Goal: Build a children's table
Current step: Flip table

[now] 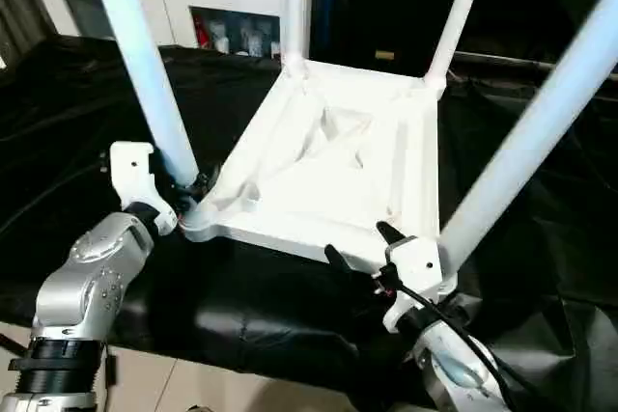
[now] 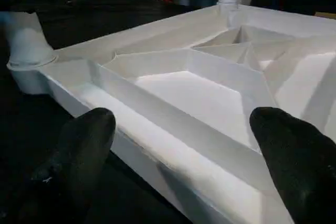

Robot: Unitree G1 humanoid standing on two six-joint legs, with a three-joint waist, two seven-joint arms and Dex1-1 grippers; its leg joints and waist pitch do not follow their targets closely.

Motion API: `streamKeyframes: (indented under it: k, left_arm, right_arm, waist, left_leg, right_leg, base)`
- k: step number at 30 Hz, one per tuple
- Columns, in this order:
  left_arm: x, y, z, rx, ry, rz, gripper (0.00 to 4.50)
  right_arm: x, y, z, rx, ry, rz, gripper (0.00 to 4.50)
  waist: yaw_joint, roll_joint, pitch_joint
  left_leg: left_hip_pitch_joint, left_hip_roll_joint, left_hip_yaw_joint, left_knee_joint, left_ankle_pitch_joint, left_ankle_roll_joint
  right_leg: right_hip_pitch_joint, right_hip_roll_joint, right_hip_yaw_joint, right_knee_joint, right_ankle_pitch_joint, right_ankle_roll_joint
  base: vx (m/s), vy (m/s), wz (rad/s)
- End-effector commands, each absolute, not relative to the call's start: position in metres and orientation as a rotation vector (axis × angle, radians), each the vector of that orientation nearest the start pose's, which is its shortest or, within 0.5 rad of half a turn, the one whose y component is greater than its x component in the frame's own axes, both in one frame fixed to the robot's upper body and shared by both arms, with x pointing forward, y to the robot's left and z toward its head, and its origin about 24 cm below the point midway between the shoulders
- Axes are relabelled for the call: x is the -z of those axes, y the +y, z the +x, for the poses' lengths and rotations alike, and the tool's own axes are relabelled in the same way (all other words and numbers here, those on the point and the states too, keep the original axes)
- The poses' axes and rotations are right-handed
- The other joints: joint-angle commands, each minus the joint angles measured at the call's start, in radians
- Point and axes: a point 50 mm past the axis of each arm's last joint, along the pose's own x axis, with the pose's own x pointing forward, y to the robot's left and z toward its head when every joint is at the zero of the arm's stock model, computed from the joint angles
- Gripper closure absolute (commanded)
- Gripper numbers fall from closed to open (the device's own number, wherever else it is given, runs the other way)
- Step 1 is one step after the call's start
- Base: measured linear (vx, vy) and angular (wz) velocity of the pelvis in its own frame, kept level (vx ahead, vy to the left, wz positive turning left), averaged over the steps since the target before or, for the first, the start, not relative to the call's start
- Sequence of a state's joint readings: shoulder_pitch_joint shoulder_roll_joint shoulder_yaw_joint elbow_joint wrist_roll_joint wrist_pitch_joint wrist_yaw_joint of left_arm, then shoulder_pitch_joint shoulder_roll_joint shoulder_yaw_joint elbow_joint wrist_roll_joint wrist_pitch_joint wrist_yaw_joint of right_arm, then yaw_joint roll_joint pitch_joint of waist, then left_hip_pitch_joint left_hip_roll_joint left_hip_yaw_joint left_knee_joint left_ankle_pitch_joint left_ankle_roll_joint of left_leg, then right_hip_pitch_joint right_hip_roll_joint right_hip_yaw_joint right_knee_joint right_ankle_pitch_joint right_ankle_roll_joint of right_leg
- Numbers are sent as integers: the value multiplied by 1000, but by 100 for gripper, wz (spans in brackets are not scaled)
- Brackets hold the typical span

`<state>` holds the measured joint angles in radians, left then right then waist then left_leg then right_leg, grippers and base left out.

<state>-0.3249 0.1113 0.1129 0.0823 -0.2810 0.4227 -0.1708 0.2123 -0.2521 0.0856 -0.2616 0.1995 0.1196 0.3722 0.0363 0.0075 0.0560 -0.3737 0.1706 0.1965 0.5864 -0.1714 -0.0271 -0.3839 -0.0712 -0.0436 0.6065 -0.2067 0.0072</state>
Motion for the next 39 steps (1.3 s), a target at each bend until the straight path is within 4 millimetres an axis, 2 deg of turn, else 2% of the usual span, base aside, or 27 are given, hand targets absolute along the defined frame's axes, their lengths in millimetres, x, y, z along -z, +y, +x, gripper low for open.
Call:
streamKeyframes:
  k: [1, 3, 5, 7, 8, 10, 11, 12, 13, 16, 18, 20, 23, 24, 26, 29, 30, 31, 32, 33, 34, 35, 36, 39]
  left_arm:
    - [-75, 164, 309, 163, 170, -219, 87]
    - [-75, 162, 309, 167, 182, -232, 123]
    - [-74, 163, 308, 130, 196, -252, 125]
    - [-73, 162, 309, 76, 211, -299, 164]
    - [-73, 162, 309, 69, 215, -312, 164]
    - [-73, 160, 310, 33, 226, -352, 173]
    - [-73, 156, 312, 21, 241, -427, 181]
    - [-73, 155, 312, 9, 245, -448, 181]
    - [-74, 154, 313, -7, 248, -487, 188]
    - [-72, 150, 314, -53, 271, -559, 188]
    - [-71, 148, 315, -64, 277, -578, 188]
    - [-70, 145, 314, -83, 289, -599, 188]
    - [-68, 143, 314, -110, 303, -631, 189]
    - [-69, 142, 314, -108, 310, -631, 189]
    - [-69, 141, 314, -122, 318, -643, 190]
    - [-70, 141, 315, -154, 325, -664, 190]
    - [-70, 142, 316, -163, 324, -668, 190]
    - [-71, 142, 317, -165, 324, -671, 190]
    - [-71, 142, 317, -168, 323, -671, 190]
    - [-71, 142, 317, -176, 322, -678, 190]
    - [-71, 142, 317, -183, 321, -684, 190]
    - [-71, 142, 317, -193, 322, -690, 190]
    - [-71, 143, 317, -200, 323, -699, 190]
    - [-71, 143, 317, -224, 326, -740, 190]
  right_arm:
    - [-50, -157, 209, -464, 87, -25, 0]
    - [-51, -156, 209, -467, 88, -21, 0]
    - [-52, -155, 209, -476, 90, -16, 0]
    - [-55, -153, 207, -511, 86, 0, 0]
    - [-56, -153, 206, -521, 84, 6, 0]
    - [-58, -152, 204, -552, 79, 18, 0]
    - [-60, -150, 202, -580, 84, 31, 0]
    - [-60, -149, 201, -588, 83, 29, 0]
    - [-61, -149, 200, -597, 82, 29, 0]
    - [-65, -148, 197, -627, 64, 44, 0]
    - [-68, -148, 196, -645, 55, 53, 0]
    - [-70, -148, 194, -673, 48, 57, 0]
    - [-70, -155, 198, -654, 68, 61, 0]
    - [-68, -159, 204, -613, 90, 69, 0]
    - [-65, -161, 209, -587, 123, 82, 0]
    - [-60, -159, 214, -578, 178, 147, 0]
    - [-60, -156, 214, -589, 195, 175, 0]
    - [-60, -153, 215, -609, 206, 198, 0]
    - [-61, -151, 214, -631, 203, 213, 0]
    - [-62, -149, 213, -654, 208, 231, 0]
    - [-63, -147, 212, -667, 212, 244, 0]
    - [-64, -146, 210, -699, 210, 247, 0]
    - [-66, -146, 208, -730, 208, 248, 0]
    - [-71, -149, 203, -785, 196, 254, 0]
  waist:
    - [6, -10, -47]
    - [6, -11, -48]
    - [7, -7, -48]
    - [6, -4, -47]
    - [6, -8, -46]
    - [5, -4, -47]
    - [2, -5, -45]
    - [4, 0, -45]
    - [2, -4, -45]
    - [0, 0, -42]
    - [1, -3, -45]
    - [2, 0, -46]
    - [3, -1, -50]
    - [4, -2, -53]
    - [4, 0, -54]
    - [3, 0, -53]
    - [2, -4, -54]
    - [4, -2, -55]
    - [4, 0, -55]
    - [4, -6, -56]
    - [7, -1, -56]
    - [7, -1, -56]
    - [8, -6, -57]
    - [12, -5, -57]
  left_leg:
    - [9, 50, -40, -76, -378, 3]
    - [9, 51, -40, -75, -370, 4]
    - [11, 54, -41, -77, -374, 0]
    - [11, 53, -41, -76, -382, -3]
    - [9, 51, -40, -76, -382, 0]
    - [9, 52, -42, -76, -385, 2]
    - [8, 49, -41, -75, -387, 2]
    - [11, 48, -41, -72, -391, 3]
    - [9, 48, -41, -72, -389, 4]
    - [10, 44, -41, -67, -398, 7]
    - [6, 42, -43, -67, -387, 13]
    - [9, 45, -44, -68, -382, 16]
    - [7, 49, -44, -71, -364, 23]
    - [2, 49, -44, -72, -340, 29]
    - [1, 50, -42, -70, -322, 35]
    - [2, 47, -40, -67, -323, 37]
    - [-1, 47, -40, -67, -312, 39]
    - [0, 46, -40, -66, -308, 40]
    - [0, 47, -41, -66, -305, 39]
    - [0, 47, -39, -65, -301, 39]
    - [0, 48, -40, -66, -295, 39]
    - [0, 49, -40, -66, -295, 39]
    - [-2, 50, -39, -66, -288, 39]
    - [-3, 50, -39, -66, -283, 43]
  right_leg:
    - [16, -66, 43, -107, -405, -88]
    - [16, -66, 44, -107, -409, -87]
    - [15, -65, 43, -105, -404, -89]
    - [16, -64, 42, -105, -393, -95]
    - [17, -64, 42, -108, -401, -88]
    - [18, -63, 41, -109, -411, -78]
    - [16, -63, 41, -113, -429, -72]
    - [15, -64, 40, -115, -454, -66]
    - [16, -63, 40, -117, -462, -61]
    - [11, -63, 36, -127, -522, -44]
    - [14, -63, 34, -125, -531, -35]
    - [12, -61, 34, -126, -518, -31]
    - [15, -60, 34, -121, -459, -48]
    - [18, -60, 34, -117, -417, -61]
    - [17, -60, 35, -113, -378, -81]
    - [18, -62, 34, -113, -386, -90]
    - [20, -64, 34, -115, -393, -86]
    - [20, -64, 34, -114, -392, -85]
    - [20, -64, 34, -114, -394, -82]
    - [21, -64, 34, -114, -392, -79]
    - [20, -65, 35, -113, -381, -82]
    - [20, -64, 35, -112, -376, -83]
    - [23, -65, 34, -111, -363, -88]
    - [25, -67, 35, -110, -354, -91]
  base:
    - [0, 0, 0]
    - [0, 0, 0]
    - [0, 0, 0]
    - [0, 0, 0]
    - [0, 0, 0]
    - [0, 0, 0]
    - [0, 0, 0]
    - [0, 0, 0]
    - [0, 0, 0]
    - [0, 0, 0]
    - [0, 0, 0]
    - [0, 0, 0]
    - [0, 0, 0]
    - [0, 0, 0]
    - [0, 0, 0]
    - [0, 0, 0]
    - [0, 0, 0]
    - [0, 0, 0]
    - [0, 0, 0]
    - [0, 0, 0]
    - [0, 0, 0]
    - [0, 0, 0]
    - [0, 0, 0]
    - [0, 0, 0]
